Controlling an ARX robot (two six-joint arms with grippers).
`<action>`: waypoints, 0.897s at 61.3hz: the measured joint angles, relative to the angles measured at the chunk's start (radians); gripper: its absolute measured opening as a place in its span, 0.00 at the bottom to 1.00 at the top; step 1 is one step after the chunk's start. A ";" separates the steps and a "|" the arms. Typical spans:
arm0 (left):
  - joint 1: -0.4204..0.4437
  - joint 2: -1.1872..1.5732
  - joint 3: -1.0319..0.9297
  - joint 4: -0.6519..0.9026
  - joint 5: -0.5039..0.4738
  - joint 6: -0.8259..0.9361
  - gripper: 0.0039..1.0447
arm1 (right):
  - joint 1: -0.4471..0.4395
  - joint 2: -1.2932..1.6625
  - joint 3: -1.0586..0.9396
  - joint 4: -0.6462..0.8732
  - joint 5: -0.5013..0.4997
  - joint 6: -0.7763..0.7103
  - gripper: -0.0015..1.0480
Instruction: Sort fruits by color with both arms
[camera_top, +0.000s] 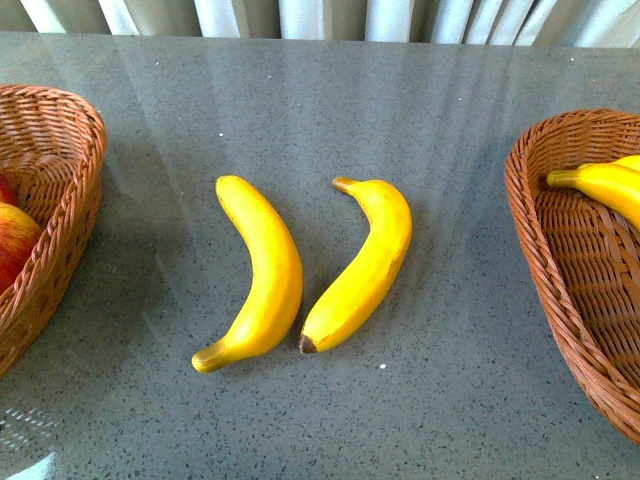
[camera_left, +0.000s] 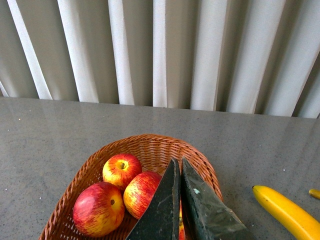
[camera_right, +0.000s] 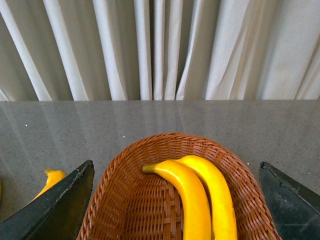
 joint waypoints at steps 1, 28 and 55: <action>0.000 -0.005 0.000 -0.005 0.000 0.000 0.01 | 0.000 0.000 0.000 0.000 0.000 0.000 0.91; 0.000 -0.201 0.000 -0.220 0.000 0.000 0.01 | 0.000 0.000 0.000 0.000 0.000 0.000 0.91; 0.000 -0.202 0.000 -0.221 0.000 0.000 0.23 | 0.000 0.000 0.000 0.000 0.000 0.000 0.91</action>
